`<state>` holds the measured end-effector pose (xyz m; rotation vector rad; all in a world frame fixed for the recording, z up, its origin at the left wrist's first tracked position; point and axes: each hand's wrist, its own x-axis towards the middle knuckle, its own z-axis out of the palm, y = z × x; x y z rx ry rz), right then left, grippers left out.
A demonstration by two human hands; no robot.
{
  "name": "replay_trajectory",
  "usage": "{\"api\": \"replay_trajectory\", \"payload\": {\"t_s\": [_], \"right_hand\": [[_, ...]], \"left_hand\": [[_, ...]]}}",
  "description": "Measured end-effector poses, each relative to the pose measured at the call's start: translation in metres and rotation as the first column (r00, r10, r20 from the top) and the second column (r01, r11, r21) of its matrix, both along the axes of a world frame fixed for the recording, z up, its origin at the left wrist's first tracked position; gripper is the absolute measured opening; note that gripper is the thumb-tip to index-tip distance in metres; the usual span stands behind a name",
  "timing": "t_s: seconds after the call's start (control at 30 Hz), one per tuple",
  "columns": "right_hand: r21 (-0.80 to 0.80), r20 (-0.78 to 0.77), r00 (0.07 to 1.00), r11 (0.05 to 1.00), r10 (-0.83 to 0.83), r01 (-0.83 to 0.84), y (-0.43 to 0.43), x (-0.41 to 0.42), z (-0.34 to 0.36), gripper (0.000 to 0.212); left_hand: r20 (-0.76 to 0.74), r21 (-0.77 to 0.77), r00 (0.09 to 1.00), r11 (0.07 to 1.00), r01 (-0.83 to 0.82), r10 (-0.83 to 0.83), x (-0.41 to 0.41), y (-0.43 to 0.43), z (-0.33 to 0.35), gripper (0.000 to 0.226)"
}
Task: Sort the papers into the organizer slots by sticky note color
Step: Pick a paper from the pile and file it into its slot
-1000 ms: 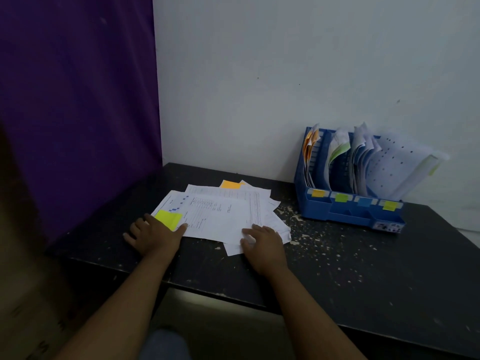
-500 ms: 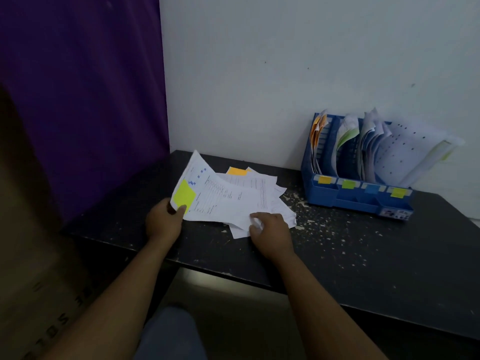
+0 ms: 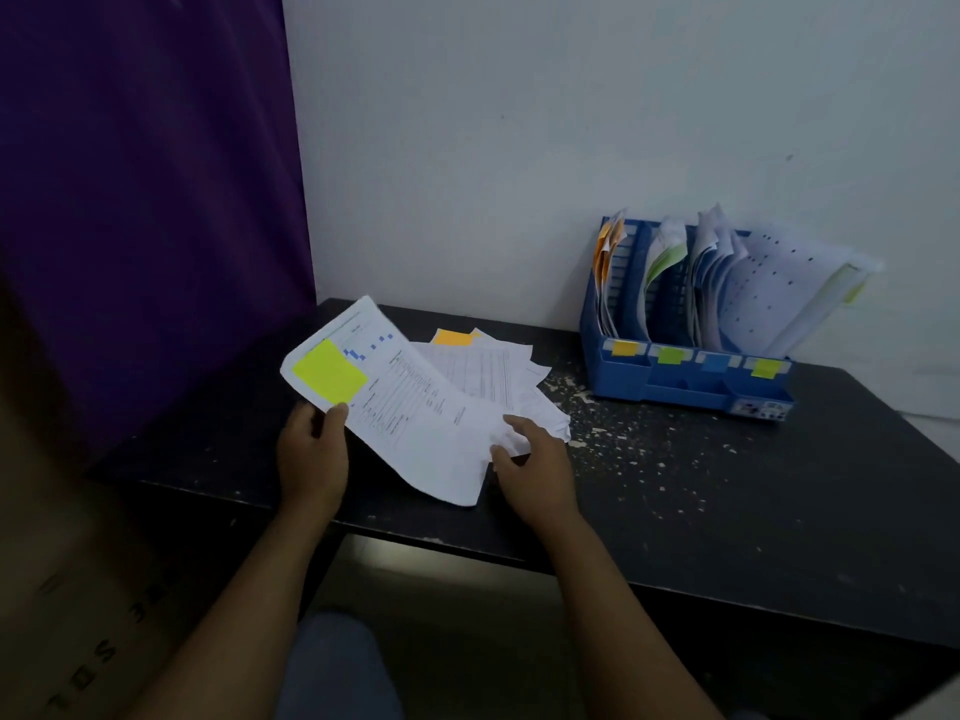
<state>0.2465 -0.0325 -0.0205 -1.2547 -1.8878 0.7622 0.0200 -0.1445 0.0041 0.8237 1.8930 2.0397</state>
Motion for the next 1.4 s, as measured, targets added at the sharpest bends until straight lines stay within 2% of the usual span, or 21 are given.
{"api": "replay_trajectory", "payload": {"t_s": [0.17,0.27,0.43,0.5,0.6,0.7,0.8,0.83,0.93,1.03,1.13,1.23,1.4], "right_hand": [[-0.104,-0.210,0.978,0.994,0.014,-0.036,-0.008,0.014,0.023,0.053],[-0.139,-0.271,0.962,0.989,0.017,-0.057,-0.010,0.022,0.040,0.057],[-0.269,-0.502,0.864,0.946,0.022,-0.181,-0.010,0.035,0.071,0.067],[-0.253,-0.512,0.859,0.954,0.007,-0.158,-0.010,0.042,0.078,0.068],[-0.147,-0.530,0.848,0.982,0.025,-0.120,-0.011,0.054,0.087,0.065],[-0.123,-0.562,0.823,0.974,0.087,-0.188,-0.015,0.068,0.097,0.045],[-0.103,-0.582,0.805,0.971,0.119,-0.218,-0.020,0.074,0.103,0.030],[-0.093,-0.597,0.796,0.976,0.104,-0.197,-0.023,0.075,0.106,0.027],[-0.072,-0.657,0.753,0.993,0.025,-0.095,-0.027,0.076,0.115,0.016],[-0.020,-0.656,0.755,1.000,0.001,-0.018,-0.026,0.080,0.121,0.014],[0.003,-0.650,0.760,1.000,0.004,-0.002,-0.027,0.081,0.126,0.016],[0.010,-0.643,0.765,1.000,0.025,-0.025,-0.028,0.082,0.127,0.016],[0.001,-0.627,0.779,1.000,0.009,-0.010,-0.028,0.082,0.129,0.012]], "left_hand": [[0.078,0.222,0.972,0.954,0.200,-0.222,0.024,0.000,0.039,0.026],[0.022,0.259,0.931,0.902,0.346,-0.364,0.038,0.004,0.062,0.027],[0.048,0.332,0.888,0.846,0.418,-0.457,0.061,0.008,0.079,0.025],[0.028,0.334,0.882,0.836,0.435,-0.470,0.065,0.009,0.081,0.021],[0.038,0.355,0.857,0.809,0.469,-0.514,0.066,0.009,0.084,0.008],[0.026,0.348,0.834,0.788,0.509,-0.551,0.069,0.009,0.087,0.011],[0.028,0.328,0.850,0.808,0.488,-0.525,0.075,0.009,0.091,0.004],[0.023,0.309,0.875,0.836,0.453,-0.483,0.078,0.011,0.093,0.008],[-0.122,0.234,0.947,0.919,0.318,-0.296,0.081,0.014,0.094,0.014],[-0.209,0.195,0.955,0.948,0.250,-0.209,0.078,0.018,0.095,0.014],[-0.204,0.210,0.956,0.945,0.252,-0.209,0.078,0.019,0.099,0.010],[-0.167,0.257,0.947,0.915,0.312,-0.276,0.082,0.018,0.103,0.010],[-0.182,0.212,0.951,0.934,0.286,-0.250,0.081,0.020,0.103,0.008]]}}
